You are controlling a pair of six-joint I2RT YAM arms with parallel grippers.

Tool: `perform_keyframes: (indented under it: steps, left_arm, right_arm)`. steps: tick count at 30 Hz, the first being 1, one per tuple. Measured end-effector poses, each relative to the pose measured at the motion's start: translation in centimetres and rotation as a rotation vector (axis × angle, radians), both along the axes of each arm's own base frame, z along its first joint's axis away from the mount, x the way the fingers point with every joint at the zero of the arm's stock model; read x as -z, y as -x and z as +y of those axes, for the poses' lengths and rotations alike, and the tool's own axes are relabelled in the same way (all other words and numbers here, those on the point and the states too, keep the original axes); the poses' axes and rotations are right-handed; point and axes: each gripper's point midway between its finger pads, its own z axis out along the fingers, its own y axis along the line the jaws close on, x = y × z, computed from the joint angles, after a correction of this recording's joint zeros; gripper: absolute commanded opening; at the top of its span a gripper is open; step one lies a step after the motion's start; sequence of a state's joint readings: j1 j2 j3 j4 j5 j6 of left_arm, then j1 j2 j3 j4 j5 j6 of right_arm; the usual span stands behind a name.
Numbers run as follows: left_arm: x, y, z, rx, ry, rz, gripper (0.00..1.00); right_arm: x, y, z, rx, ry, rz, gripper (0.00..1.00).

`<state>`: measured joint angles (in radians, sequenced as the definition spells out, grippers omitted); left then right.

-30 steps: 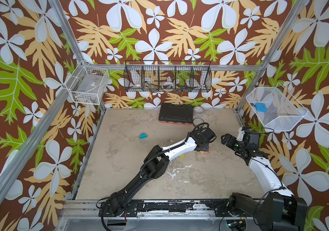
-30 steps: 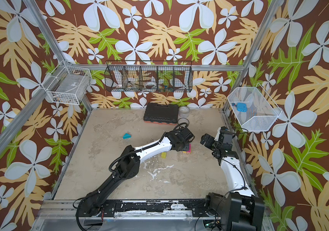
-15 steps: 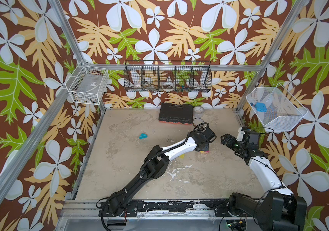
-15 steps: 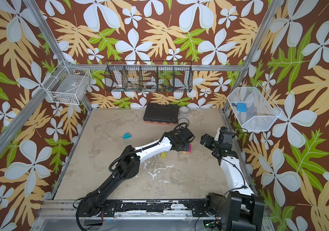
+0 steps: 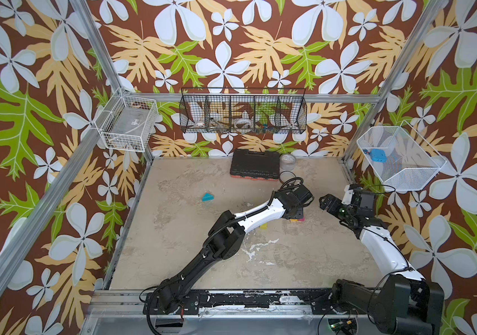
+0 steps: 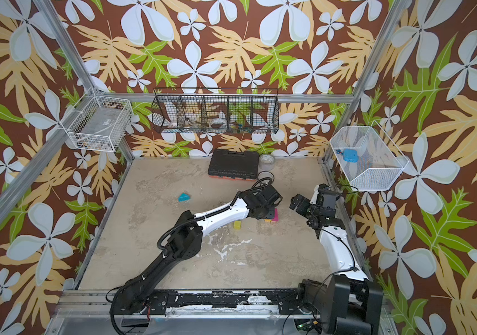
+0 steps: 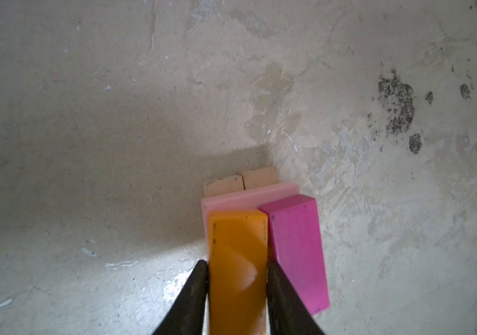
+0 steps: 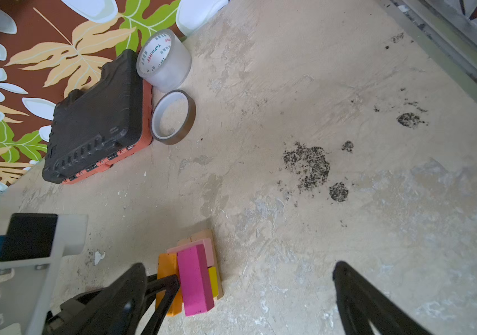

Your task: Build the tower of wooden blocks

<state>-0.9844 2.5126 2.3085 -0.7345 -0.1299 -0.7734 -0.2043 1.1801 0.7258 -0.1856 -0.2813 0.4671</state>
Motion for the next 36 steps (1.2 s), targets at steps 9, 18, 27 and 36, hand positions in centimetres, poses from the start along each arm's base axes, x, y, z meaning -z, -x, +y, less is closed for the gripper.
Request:
perform_keyframes:
  steps: [9, 18, 27, 36]
  left_arm:
    - [-1.8, 0.7, 1.0, -0.001, 0.014, -0.011, 0.42]
    - [-0.9, 1.7, 2.4, -0.004, 0.010, 0.001, 0.37]
    - [-0.2, 2.3, 2.6, -0.012, 0.043, 0.018, 0.37]
    - [-1.0, 2.0, 1.4, 0.002, 0.093, 0.012, 0.37]
  right_arm:
    - [4.1, 1.3, 0.3, 0.026, -0.048, 0.079, 0.94]
    - [9.0, 3.1, 1.1, 0.058, -0.125, 0.166, 0.88]
    - [10.3, 2.2, 1.8, 0.036, -0.163, 0.174, 0.86]
    - [10.3, 1.0, 2.3, 0.008, -0.153, 0.158, 0.86]
